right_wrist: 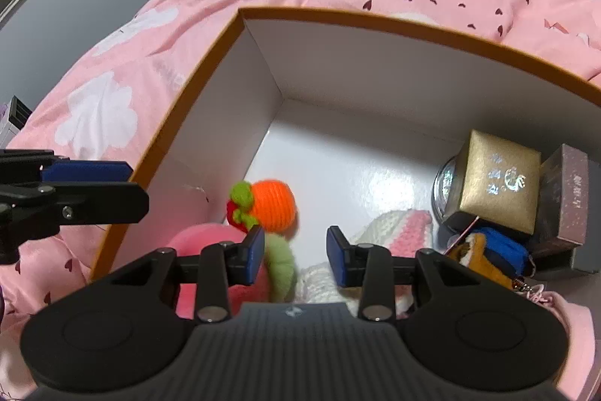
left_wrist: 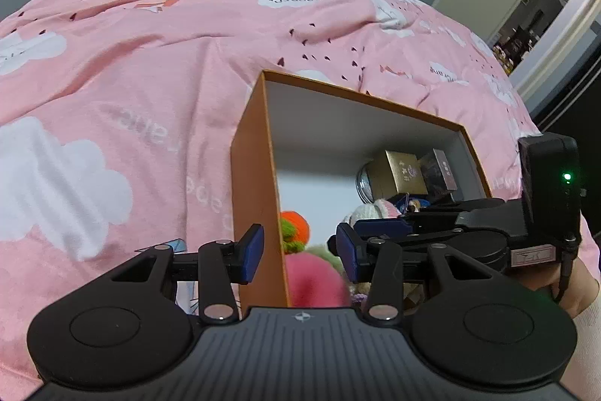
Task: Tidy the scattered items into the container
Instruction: 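Withdraw both grippers from the box toward the white case and Vaseline packet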
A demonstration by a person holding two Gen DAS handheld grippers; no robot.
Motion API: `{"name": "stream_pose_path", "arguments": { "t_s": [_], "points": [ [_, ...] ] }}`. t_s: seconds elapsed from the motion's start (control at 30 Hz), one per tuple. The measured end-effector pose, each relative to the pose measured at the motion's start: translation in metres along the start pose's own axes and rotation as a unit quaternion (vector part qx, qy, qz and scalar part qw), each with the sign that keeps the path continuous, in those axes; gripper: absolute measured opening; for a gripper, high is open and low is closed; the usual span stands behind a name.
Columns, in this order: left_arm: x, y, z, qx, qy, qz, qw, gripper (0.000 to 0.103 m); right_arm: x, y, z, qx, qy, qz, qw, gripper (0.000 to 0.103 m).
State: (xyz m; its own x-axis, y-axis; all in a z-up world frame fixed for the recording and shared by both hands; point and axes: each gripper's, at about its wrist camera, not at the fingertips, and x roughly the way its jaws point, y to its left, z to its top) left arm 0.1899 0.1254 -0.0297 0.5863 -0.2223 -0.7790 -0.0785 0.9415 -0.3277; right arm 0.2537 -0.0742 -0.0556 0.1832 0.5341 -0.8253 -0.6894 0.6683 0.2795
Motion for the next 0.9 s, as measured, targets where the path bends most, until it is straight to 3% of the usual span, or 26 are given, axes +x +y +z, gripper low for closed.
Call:
{"name": "stream_pose_path", "arguments": {
  "t_s": [0.2, 0.5, 0.9],
  "points": [
    [-0.003, 0.001, -0.001, -0.007, -0.005, 0.007, 0.9999, 0.047, 0.005, 0.007, 0.016, 0.008, -0.017, 0.018, 1.000, 0.040],
    [-0.003, 0.008, -0.001, -0.015, -0.004, 0.023, 0.9996, 0.047, 0.049, 0.016, 0.030, 0.004, 0.012, 0.028, 1.000, 0.039],
    [0.002, 0.008, -0.002, -0.016, 0.002, 0.008, 0.9998, 0.047, 0.026, -0.003, 0.008, 0.006, 0.053, 0.007, 0.999, 0.036]
  ]
}}
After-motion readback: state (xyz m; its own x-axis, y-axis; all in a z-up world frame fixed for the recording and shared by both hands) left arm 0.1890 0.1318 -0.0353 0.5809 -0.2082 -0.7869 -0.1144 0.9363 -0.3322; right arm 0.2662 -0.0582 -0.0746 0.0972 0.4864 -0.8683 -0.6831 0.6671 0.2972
